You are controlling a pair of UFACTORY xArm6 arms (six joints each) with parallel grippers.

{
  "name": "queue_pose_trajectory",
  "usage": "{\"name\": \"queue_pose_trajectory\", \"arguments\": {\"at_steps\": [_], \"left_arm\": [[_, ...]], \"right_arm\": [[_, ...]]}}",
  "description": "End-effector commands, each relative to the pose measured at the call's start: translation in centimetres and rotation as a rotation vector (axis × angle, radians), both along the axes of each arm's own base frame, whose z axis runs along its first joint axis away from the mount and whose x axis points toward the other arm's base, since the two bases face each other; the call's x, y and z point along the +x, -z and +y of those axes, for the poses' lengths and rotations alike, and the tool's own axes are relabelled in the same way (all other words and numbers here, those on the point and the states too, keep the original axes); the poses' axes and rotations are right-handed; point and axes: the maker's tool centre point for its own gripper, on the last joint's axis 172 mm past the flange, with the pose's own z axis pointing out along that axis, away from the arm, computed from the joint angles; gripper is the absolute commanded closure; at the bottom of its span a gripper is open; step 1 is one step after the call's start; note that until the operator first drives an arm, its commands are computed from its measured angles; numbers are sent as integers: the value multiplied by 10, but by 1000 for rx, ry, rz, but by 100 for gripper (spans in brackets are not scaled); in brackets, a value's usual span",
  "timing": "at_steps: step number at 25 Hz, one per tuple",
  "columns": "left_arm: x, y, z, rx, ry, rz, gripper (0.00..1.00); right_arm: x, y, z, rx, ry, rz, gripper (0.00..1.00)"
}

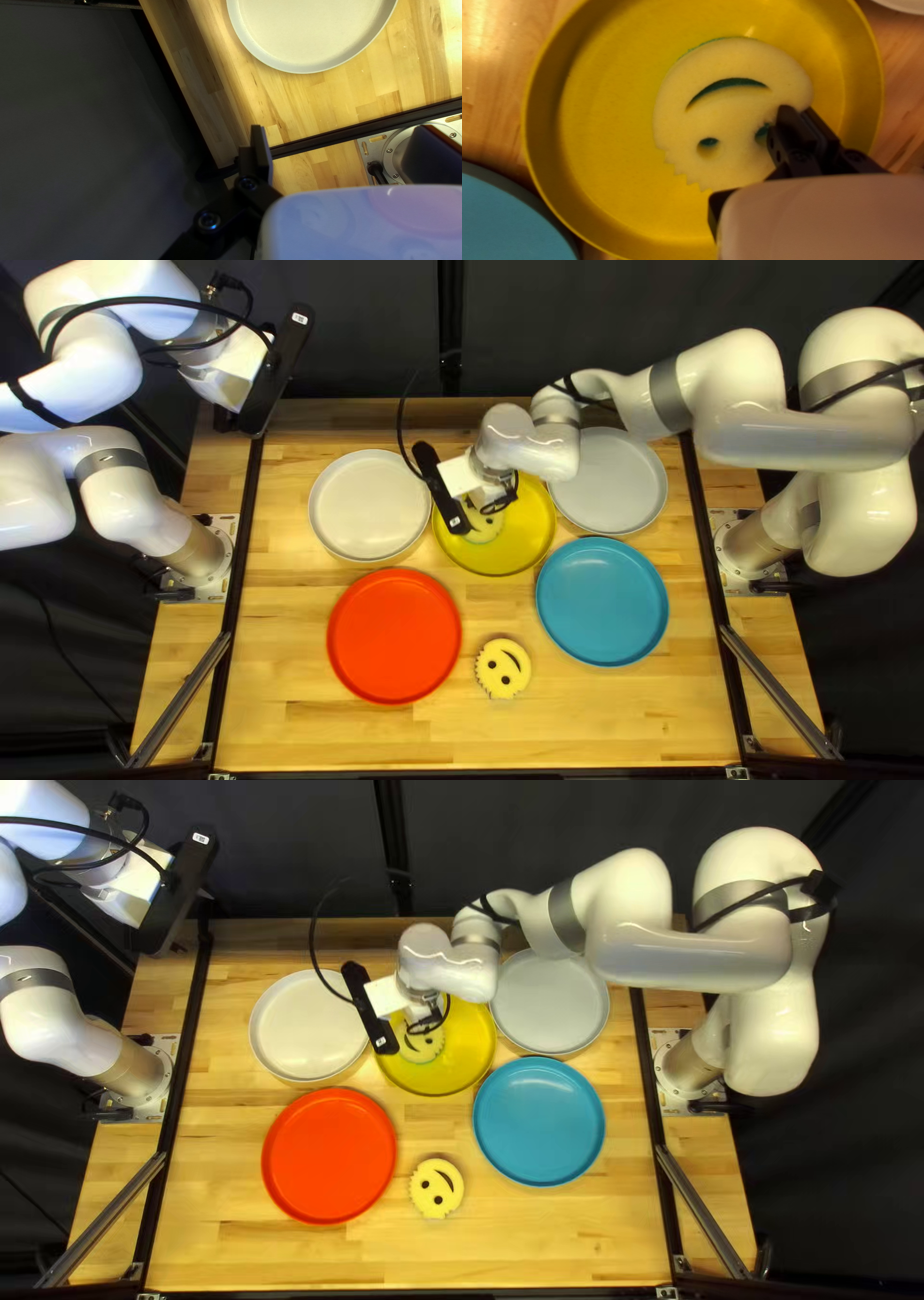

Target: Pick up sponge and scrub the plate

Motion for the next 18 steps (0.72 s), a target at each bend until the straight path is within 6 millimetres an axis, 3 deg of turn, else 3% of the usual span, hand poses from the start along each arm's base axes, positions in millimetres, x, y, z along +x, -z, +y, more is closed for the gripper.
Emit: {"name": "queue_pose_trajectory", "arguments": {"at_steps": [1,6,13,18], "left_arm": [[0,0,0,0,0,0,0],[0,0,0,0,0,0,0],[0,0,0,0,0,0,0],[0,0,0,0,0,0,0]], "right_arm": [[-3,-1,-9,8,14,7,100],[-7,-6,13,1,13,3,100],[-6,-7,70,-31,-39,-11,100],[-6,-6,89,-48,-71,-17,100]]}}
